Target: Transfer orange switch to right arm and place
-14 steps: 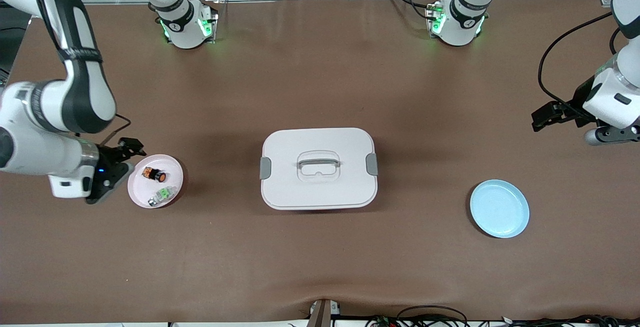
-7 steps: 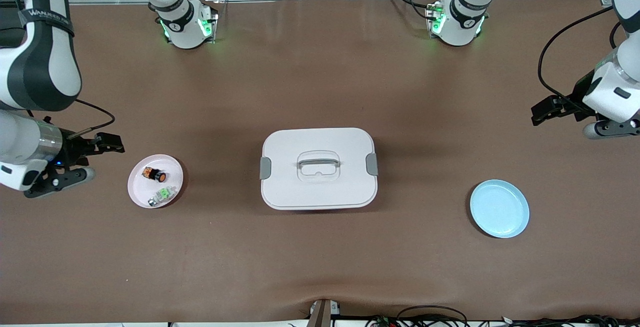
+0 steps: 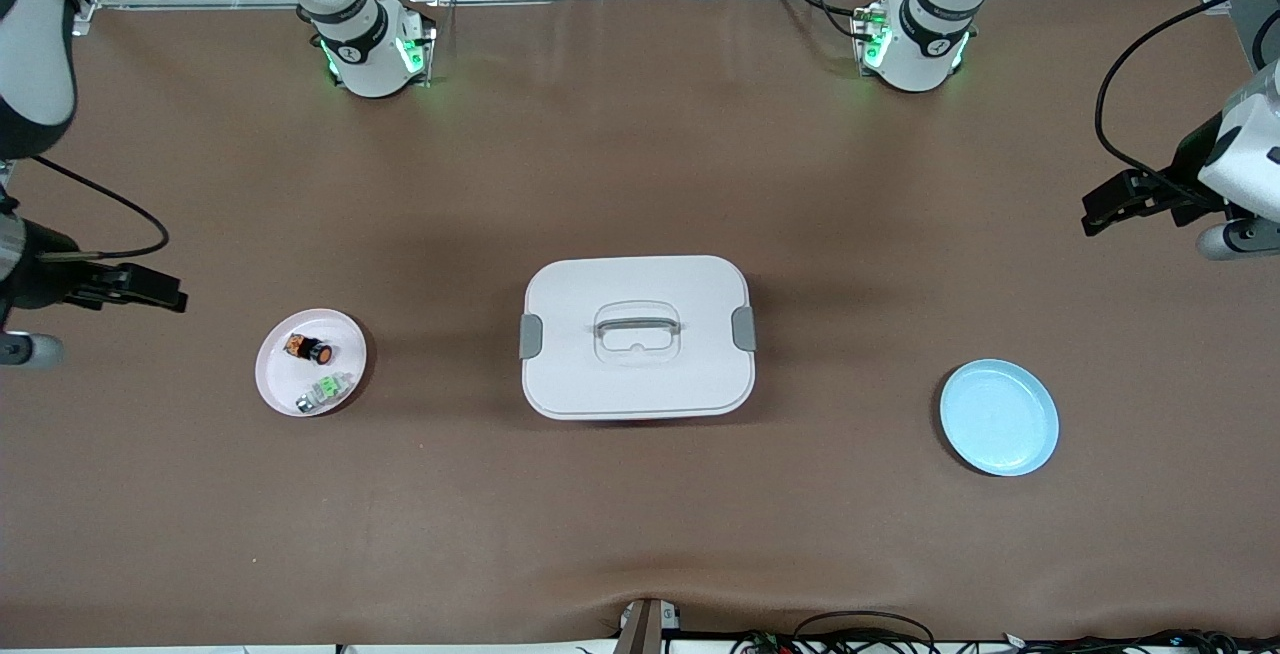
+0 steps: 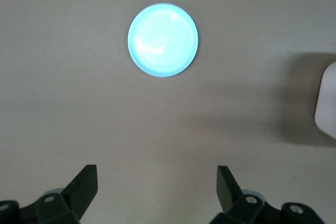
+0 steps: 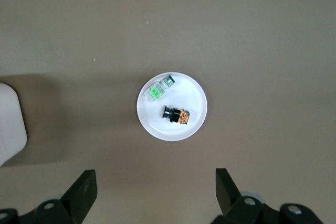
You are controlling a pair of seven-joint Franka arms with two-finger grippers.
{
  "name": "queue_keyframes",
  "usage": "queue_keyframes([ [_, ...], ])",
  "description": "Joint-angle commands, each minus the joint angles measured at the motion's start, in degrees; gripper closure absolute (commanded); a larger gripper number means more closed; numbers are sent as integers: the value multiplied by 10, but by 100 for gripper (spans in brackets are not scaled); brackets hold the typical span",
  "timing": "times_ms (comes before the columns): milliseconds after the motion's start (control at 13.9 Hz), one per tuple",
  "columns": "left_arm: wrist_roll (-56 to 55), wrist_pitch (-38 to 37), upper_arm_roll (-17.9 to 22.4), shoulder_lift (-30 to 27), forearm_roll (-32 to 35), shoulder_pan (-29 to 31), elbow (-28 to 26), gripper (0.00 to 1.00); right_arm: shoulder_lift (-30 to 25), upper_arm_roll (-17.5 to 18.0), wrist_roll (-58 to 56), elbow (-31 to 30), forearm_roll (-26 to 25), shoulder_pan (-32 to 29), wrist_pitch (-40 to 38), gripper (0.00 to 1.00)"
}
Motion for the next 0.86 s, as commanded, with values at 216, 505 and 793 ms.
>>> queue_keyframes([
  [216, 40, -37, 5, 14, -9, -2, 26, 0, -17, 6, 13, 21, -8, 0, -22, 0],
  [505, 20, -37, 5, 21, -9, -6, 28, 0, -53, -1, -89, 18, 1, -4, -53, 0],
  [793, 21, -37, 5, 27, -5, -10, 29, 0, -86, -2, -33, 10, 1, -10, -70, 0],
])
